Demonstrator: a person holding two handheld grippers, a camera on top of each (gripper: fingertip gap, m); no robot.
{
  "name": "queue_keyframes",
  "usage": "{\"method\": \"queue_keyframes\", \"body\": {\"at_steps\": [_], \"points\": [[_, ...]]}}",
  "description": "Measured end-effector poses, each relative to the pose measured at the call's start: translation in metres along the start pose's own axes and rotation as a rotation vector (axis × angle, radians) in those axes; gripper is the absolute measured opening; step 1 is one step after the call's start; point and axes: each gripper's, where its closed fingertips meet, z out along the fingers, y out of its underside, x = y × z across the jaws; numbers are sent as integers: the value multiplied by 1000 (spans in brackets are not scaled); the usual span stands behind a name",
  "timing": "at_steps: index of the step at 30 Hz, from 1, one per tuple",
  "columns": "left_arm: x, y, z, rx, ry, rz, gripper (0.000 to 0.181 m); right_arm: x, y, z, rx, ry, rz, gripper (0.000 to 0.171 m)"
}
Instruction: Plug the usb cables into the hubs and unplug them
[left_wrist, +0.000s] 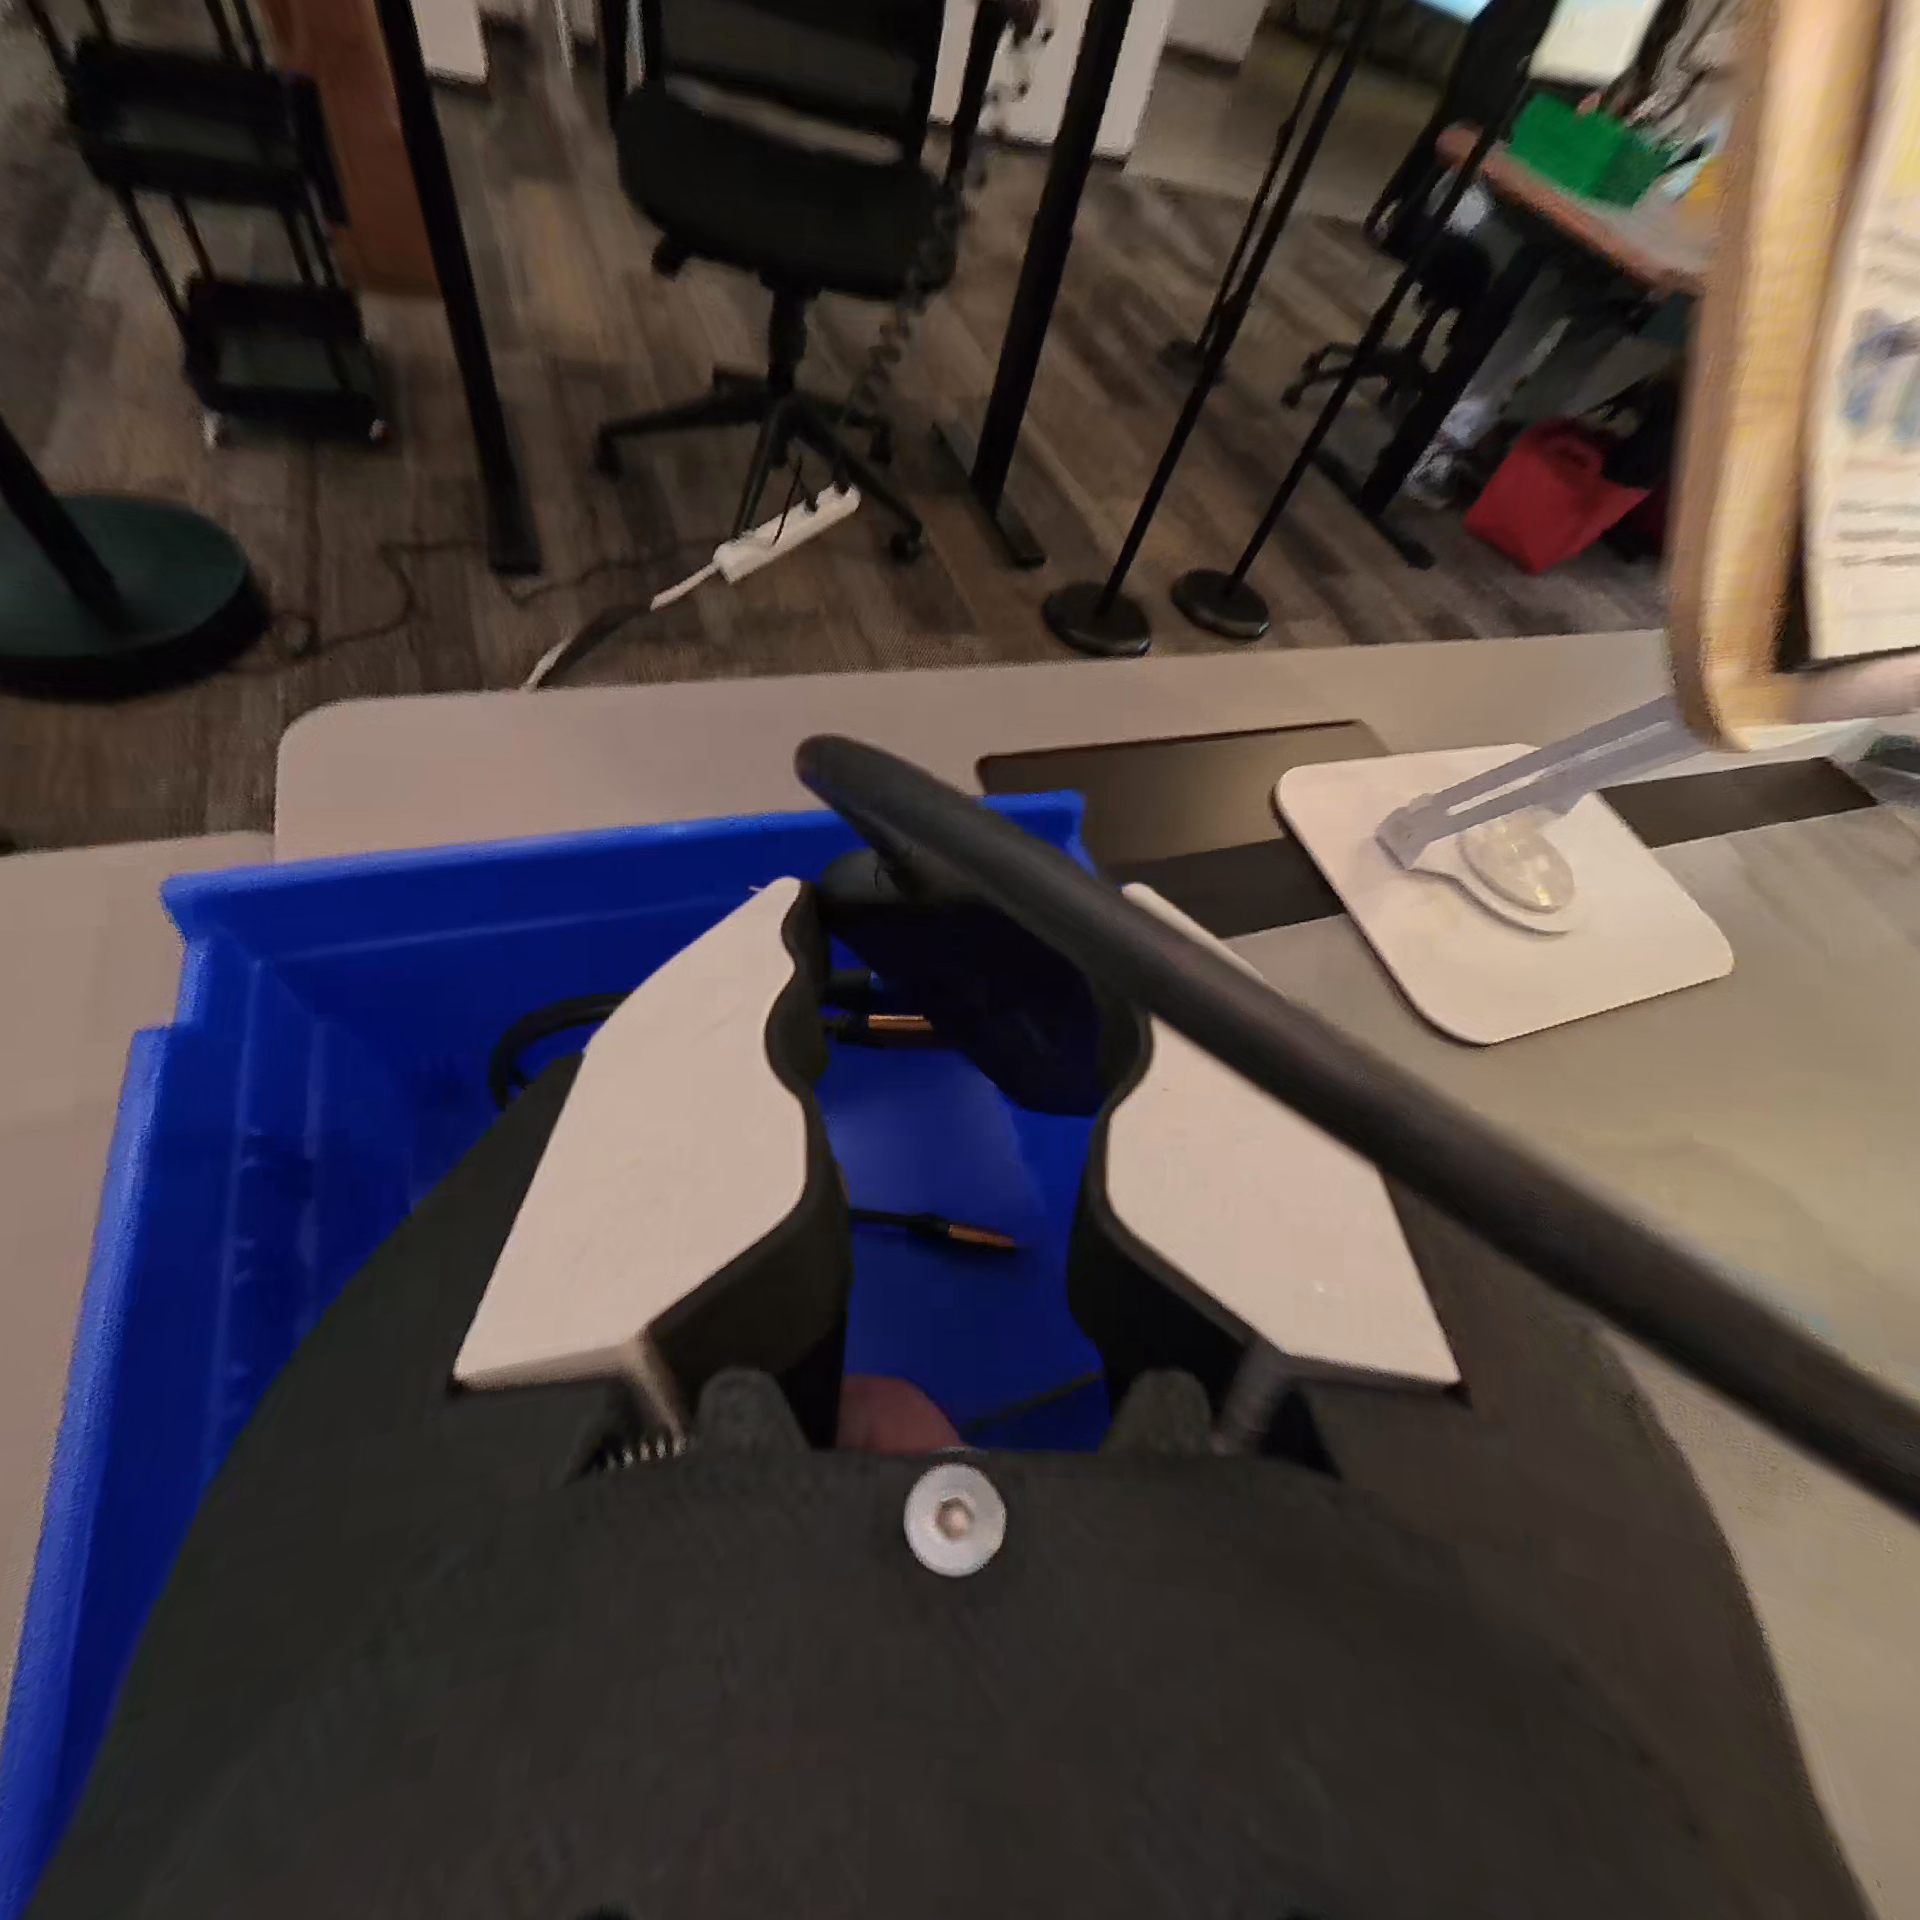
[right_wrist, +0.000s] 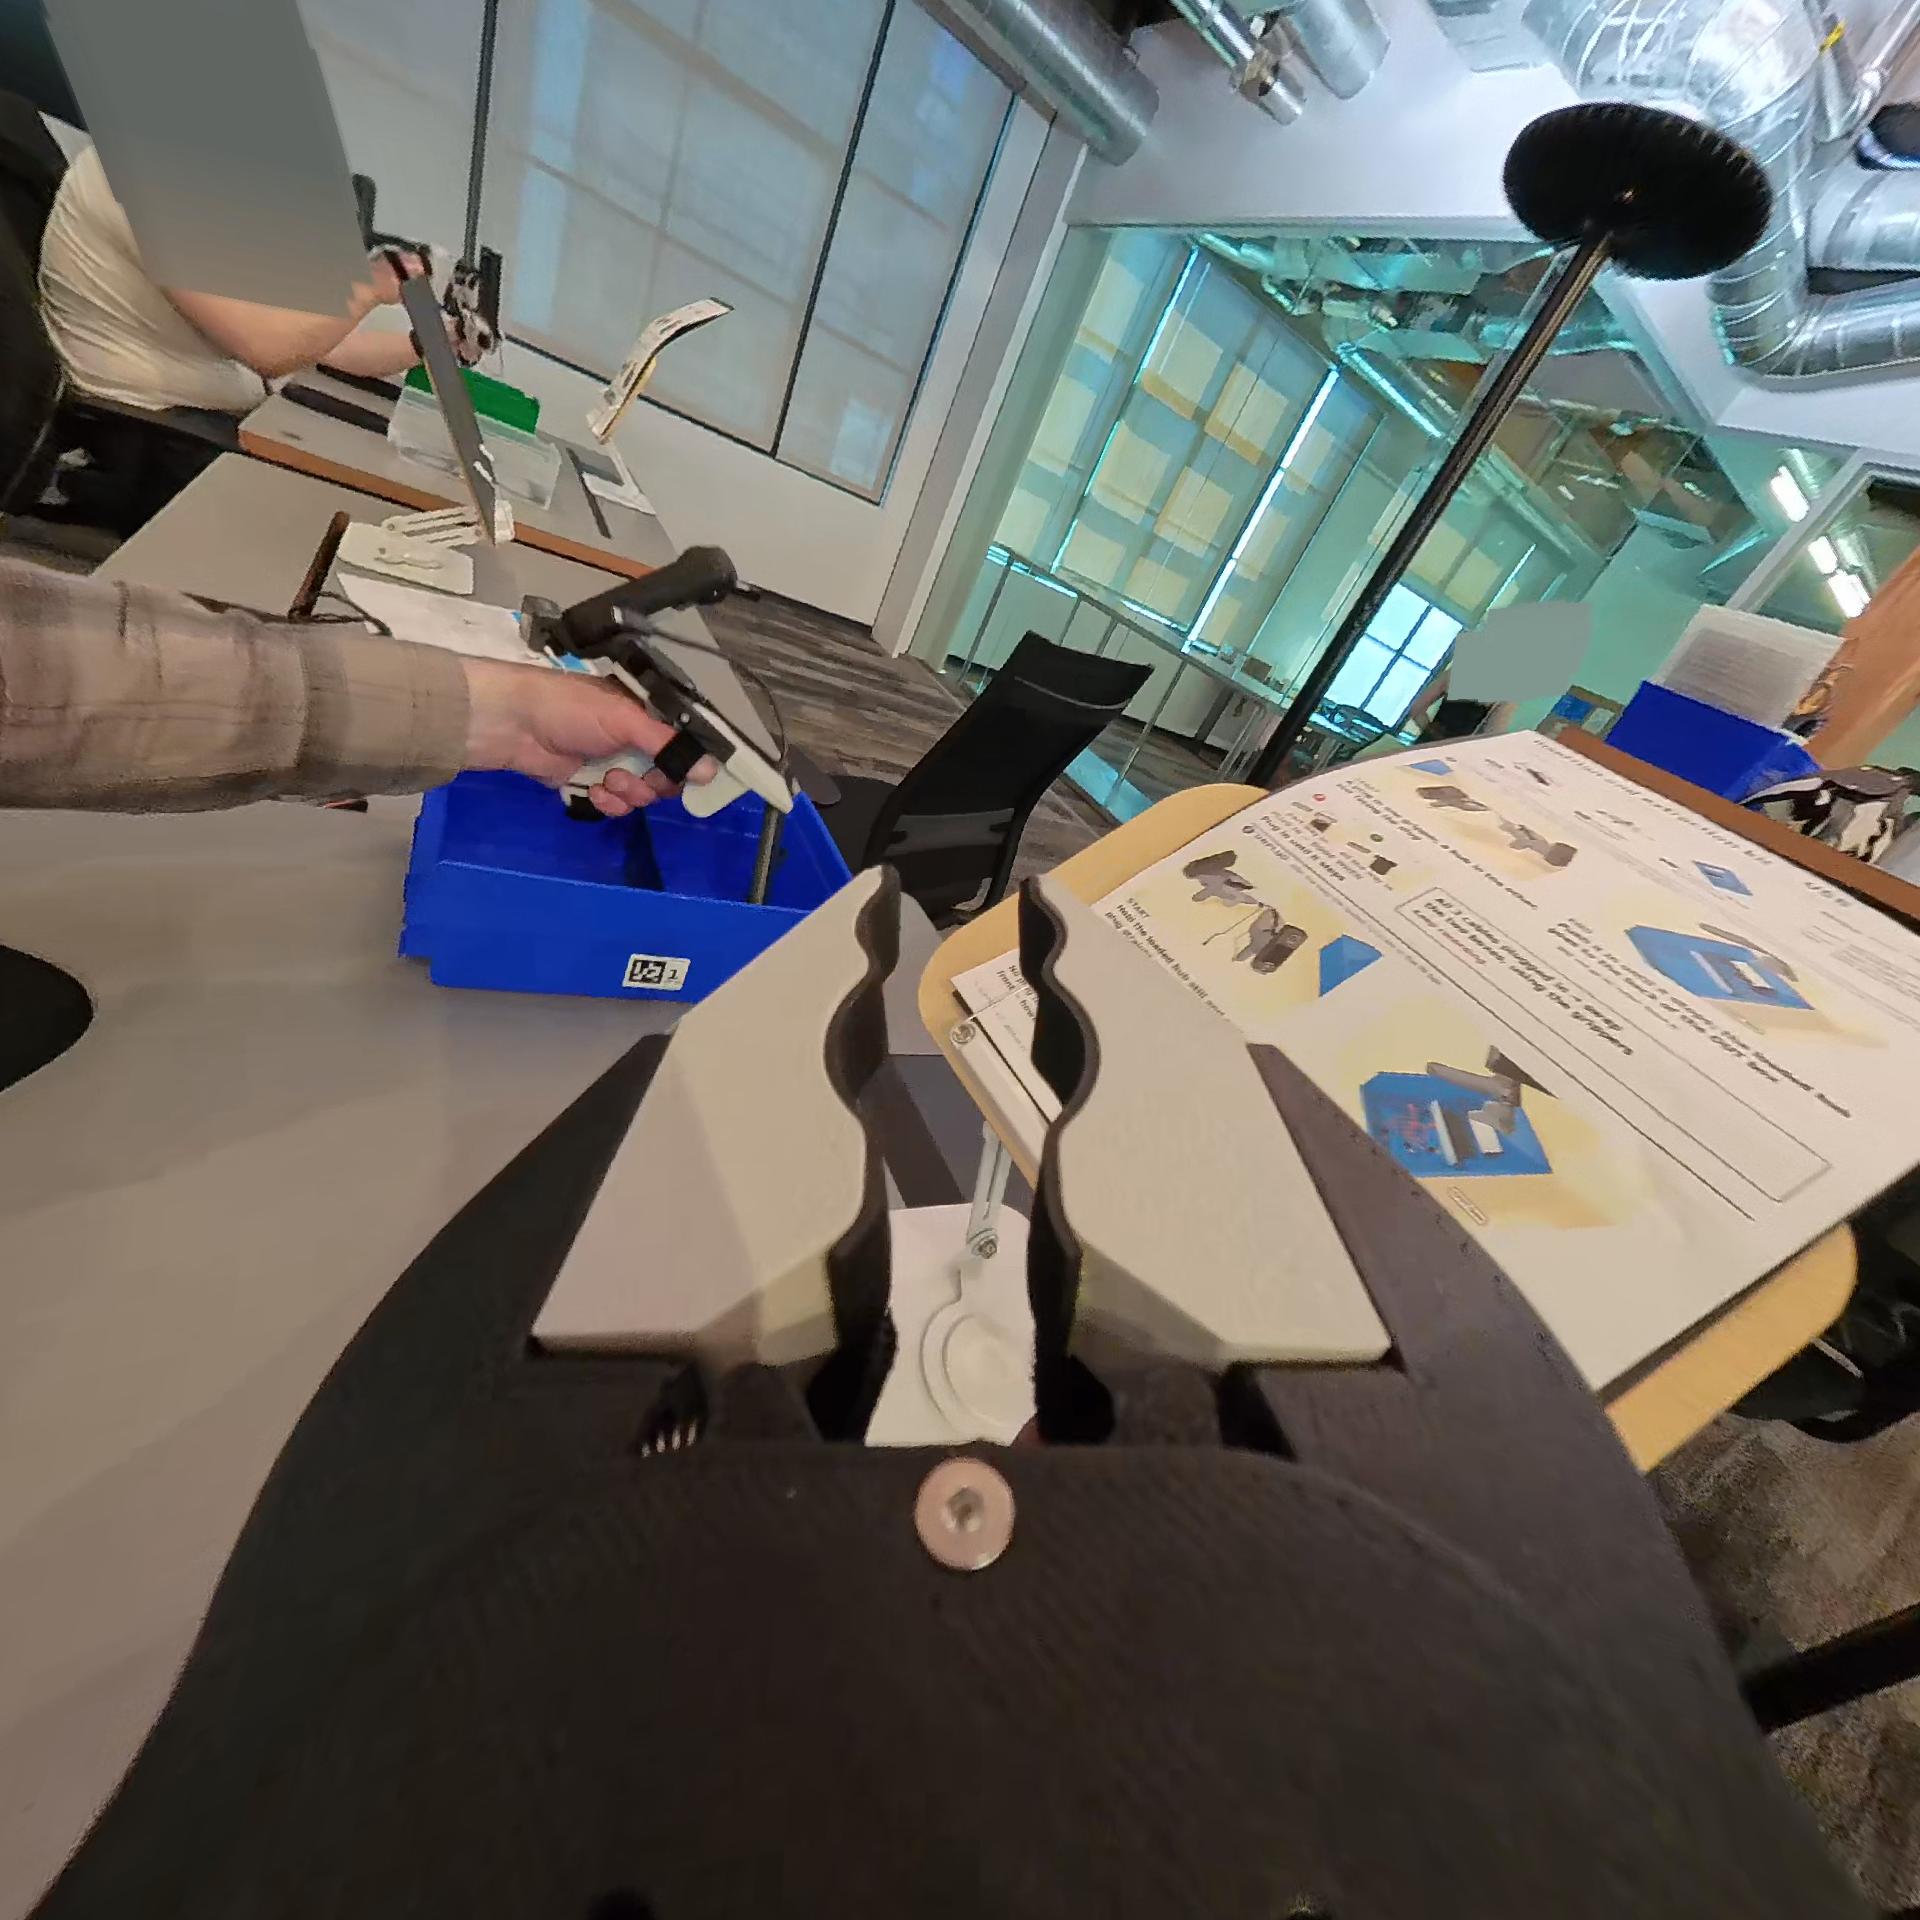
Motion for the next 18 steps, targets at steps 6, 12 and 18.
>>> {"method": "queue_keyframes", "body": {"at_steps": [6, 12, 18], "points": [[5, -15, -10, 138, 32, -6, 51, -17, 11, 25, -41, -63, -8, 21], [9, -27, -22, 220, 61, 9, 50, -32, 22, 48, -63, -117, -2, 26], [42, -54, -47, 307, 158, 89, 50, -56, 34, 76, -75, -206, 48, 47]]}}
